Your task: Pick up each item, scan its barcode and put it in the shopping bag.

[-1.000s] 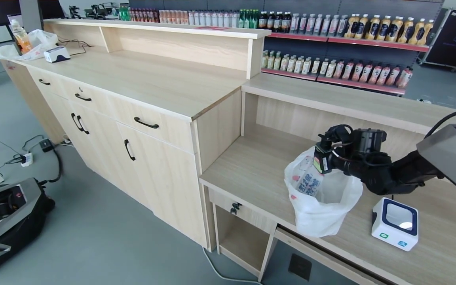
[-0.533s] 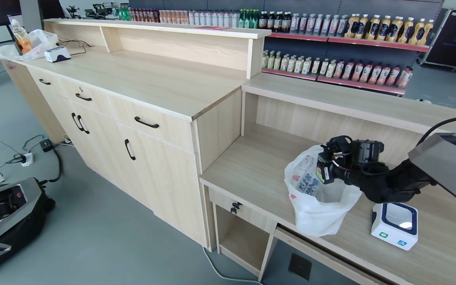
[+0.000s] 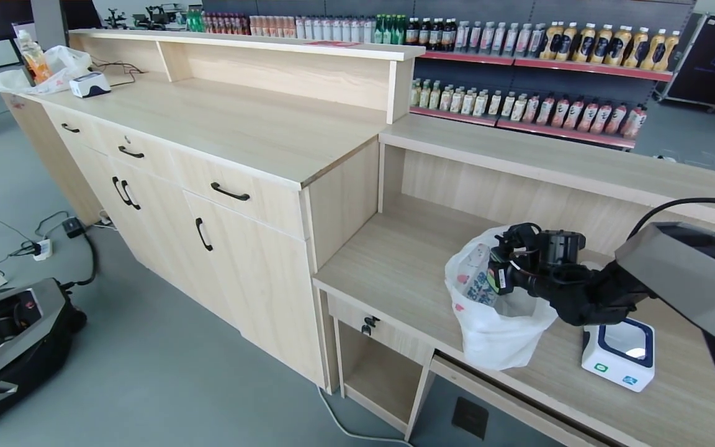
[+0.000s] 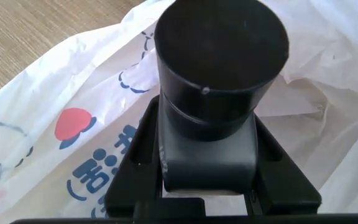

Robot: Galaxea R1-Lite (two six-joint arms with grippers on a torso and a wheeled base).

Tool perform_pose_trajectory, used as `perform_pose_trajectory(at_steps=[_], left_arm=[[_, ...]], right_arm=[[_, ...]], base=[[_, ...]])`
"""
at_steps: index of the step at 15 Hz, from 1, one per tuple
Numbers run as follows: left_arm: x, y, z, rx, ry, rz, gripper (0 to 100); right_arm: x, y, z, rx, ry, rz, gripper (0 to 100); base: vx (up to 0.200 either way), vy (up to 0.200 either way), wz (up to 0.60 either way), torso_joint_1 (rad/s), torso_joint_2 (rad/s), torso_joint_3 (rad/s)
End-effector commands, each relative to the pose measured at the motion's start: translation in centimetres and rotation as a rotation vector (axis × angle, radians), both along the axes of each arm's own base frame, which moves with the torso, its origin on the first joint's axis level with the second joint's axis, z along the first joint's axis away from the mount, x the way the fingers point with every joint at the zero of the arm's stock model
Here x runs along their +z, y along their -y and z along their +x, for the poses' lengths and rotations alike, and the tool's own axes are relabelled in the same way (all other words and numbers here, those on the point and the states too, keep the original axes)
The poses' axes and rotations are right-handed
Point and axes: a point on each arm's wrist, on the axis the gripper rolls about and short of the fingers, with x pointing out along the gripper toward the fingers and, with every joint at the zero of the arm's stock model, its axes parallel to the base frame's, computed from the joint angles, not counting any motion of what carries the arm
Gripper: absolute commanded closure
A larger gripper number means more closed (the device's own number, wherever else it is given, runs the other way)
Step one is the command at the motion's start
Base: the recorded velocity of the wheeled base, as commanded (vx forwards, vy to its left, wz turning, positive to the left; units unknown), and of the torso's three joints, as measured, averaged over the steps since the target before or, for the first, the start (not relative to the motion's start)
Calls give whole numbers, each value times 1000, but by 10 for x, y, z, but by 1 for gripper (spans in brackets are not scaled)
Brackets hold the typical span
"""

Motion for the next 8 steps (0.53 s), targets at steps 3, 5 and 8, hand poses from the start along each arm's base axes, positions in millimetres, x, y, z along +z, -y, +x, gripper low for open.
perform_pose_trajectory(at_steps=[3,5,8], left_arm=[[0,0,0,0,0,0,0],[0,0,0,0,0,0,0],[0,0,0,0,0,0,0]], right_arm=[[-10,2,-1,-3,-20,-1,100],[-9,2,-1,-2,-20,-2,0],[12,3,-2,-8,17,11,0]], base=[[0,0,0,0,0,0],[0,0,0,0,0,0],[0,0,0,0,0,0]])
